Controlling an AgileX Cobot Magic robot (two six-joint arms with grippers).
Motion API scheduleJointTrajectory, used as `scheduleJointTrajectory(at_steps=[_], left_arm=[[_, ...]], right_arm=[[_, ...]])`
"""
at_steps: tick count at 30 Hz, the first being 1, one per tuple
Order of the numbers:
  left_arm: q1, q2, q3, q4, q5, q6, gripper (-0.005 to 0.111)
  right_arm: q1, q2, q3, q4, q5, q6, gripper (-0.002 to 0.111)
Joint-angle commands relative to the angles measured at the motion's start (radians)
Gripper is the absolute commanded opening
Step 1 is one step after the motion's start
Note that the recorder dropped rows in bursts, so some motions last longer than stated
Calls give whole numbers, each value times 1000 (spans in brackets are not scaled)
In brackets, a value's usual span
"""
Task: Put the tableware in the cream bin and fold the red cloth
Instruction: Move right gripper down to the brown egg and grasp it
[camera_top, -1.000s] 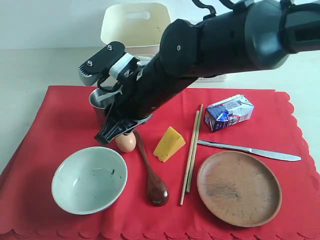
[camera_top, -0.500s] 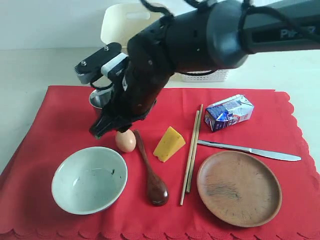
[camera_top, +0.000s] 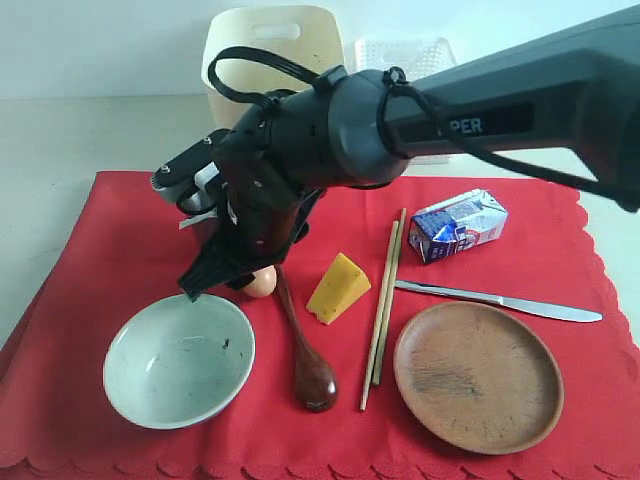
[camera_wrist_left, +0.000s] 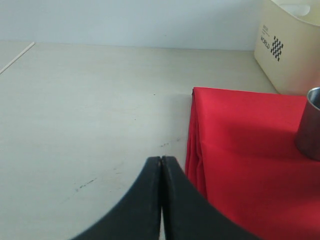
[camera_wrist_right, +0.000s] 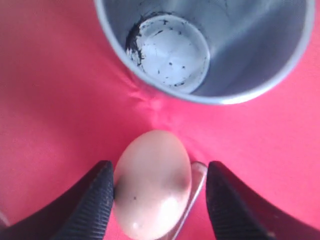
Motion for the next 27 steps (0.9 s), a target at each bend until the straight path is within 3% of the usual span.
scheduleJointTrajectory(at_steps=[1, 8, 19, 27], left_arm=[[-1, 8, -1, -5, -7, 0, 1], [-1, 8, -1, -5, -7, 0, 1], [-1, 8, -1, -5, -7, 0, 1], [-1, 8, -1, -5, -7, 0, 1]], right_arm=[[-1, 29, -7, -7, -21, 3, 54], [-1, 34, -7, -11, -26, 3, 48], [-1, 12, -7, 25, -26, 3, 0], [-1, -89, -7, 38, -16, -1, 0]])
